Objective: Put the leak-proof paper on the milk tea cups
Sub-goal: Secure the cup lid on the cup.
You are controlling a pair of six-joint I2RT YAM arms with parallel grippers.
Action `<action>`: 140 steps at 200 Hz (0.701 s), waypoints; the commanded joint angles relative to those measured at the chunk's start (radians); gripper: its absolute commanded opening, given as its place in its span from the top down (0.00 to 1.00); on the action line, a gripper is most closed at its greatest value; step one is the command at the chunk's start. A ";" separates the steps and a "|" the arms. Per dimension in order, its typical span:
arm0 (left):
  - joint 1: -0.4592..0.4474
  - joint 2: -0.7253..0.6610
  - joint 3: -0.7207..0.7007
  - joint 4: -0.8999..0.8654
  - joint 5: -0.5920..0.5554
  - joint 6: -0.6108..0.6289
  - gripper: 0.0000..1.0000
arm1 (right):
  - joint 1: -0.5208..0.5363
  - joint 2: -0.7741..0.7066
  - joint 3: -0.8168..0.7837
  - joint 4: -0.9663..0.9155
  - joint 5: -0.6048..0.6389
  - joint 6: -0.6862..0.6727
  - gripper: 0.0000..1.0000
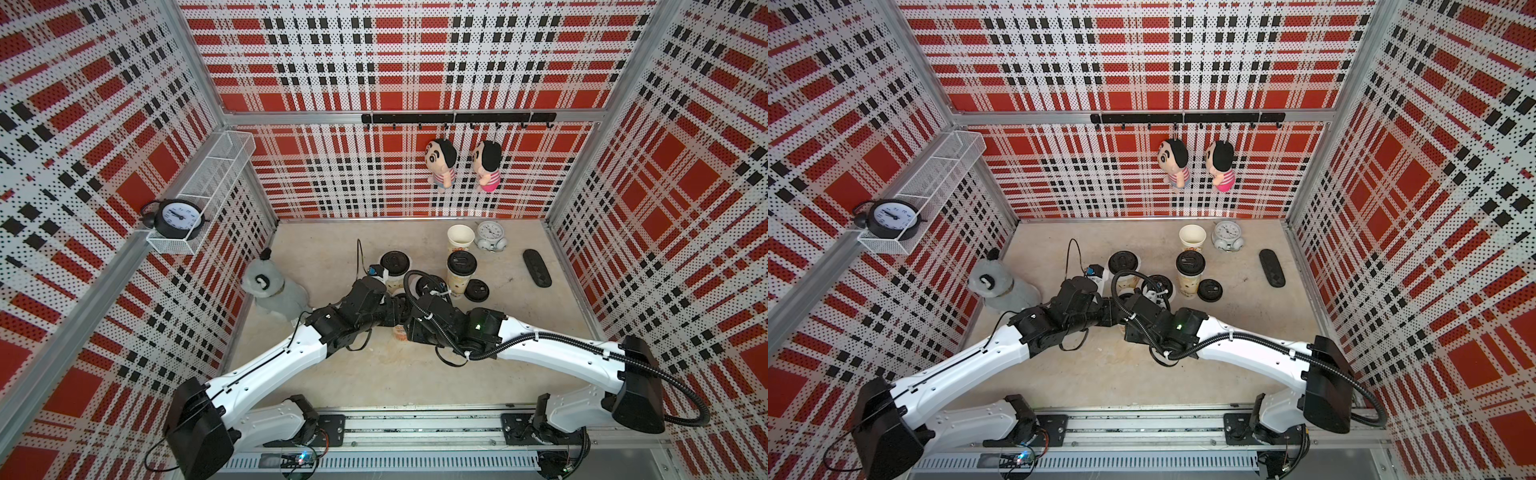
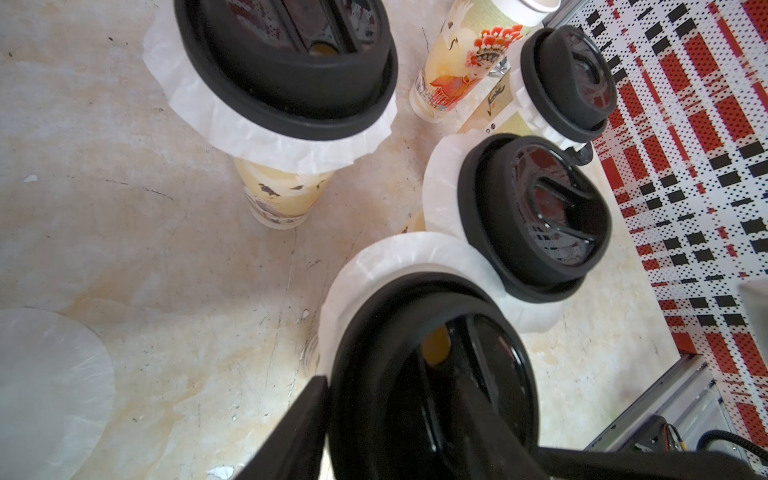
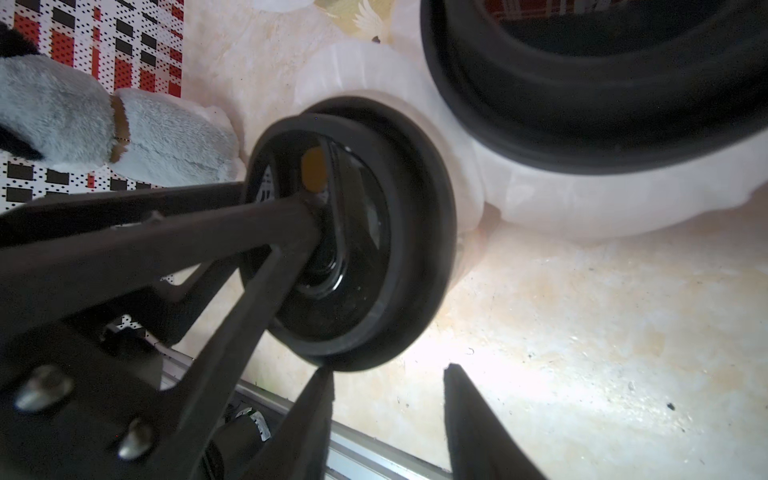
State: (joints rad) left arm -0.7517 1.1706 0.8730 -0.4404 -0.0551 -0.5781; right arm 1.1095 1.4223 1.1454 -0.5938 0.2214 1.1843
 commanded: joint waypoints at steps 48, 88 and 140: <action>0.002 0.047 -0.068 -0.186 0.011 0.015 0.50 | -0.001 0.001 -0.027 -0.056 0.042 0.060 0.56; 0.000 0.038 -0.071 -0.185 0.014 0.015 0.50 | -0.015 0.004 -0.061 -0.078 -0.001 0.118 0.57; -0.014 0.033 -0.080 -0.183 0.018 0.011 0.50 | -0.042 0.018 -0.078 -0.097 -0.072 0.149 0.57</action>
State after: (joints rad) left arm -0.7536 1.1576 0.8597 -0.4362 -0.0517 -0.5785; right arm 1.0801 1.4250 1.0588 -0.6430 0.1810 1.2949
